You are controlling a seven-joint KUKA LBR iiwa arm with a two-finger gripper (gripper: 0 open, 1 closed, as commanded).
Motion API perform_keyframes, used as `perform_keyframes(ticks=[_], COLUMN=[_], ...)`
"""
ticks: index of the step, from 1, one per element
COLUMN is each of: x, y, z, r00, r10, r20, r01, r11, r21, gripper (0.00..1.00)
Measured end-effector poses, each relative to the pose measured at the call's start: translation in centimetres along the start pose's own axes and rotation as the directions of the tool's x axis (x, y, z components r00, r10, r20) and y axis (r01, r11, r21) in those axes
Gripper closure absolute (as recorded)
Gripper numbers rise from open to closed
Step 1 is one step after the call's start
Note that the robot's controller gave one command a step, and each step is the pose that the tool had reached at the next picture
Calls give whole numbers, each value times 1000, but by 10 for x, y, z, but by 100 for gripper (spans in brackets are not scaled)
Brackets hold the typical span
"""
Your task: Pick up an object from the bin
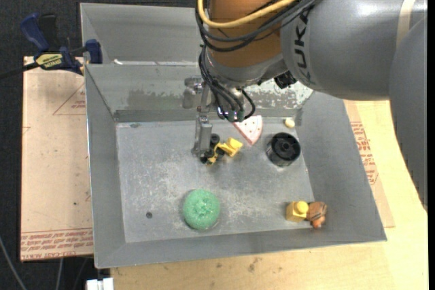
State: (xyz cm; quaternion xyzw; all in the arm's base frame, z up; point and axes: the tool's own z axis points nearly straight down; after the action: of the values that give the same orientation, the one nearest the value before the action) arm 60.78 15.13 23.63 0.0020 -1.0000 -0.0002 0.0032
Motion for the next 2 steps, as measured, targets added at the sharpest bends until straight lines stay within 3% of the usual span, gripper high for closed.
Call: perform_keyframes(ticks=[1, 2], x=[-2, 31], y=[-1, -30], z=[-5, 49], r00=[1000, 1000], r10=[3, 8], r20=[8, 12], r01=[-3, -8], r11=[1000, 1000], r21=[-1, -3], gripper=[0, 0])
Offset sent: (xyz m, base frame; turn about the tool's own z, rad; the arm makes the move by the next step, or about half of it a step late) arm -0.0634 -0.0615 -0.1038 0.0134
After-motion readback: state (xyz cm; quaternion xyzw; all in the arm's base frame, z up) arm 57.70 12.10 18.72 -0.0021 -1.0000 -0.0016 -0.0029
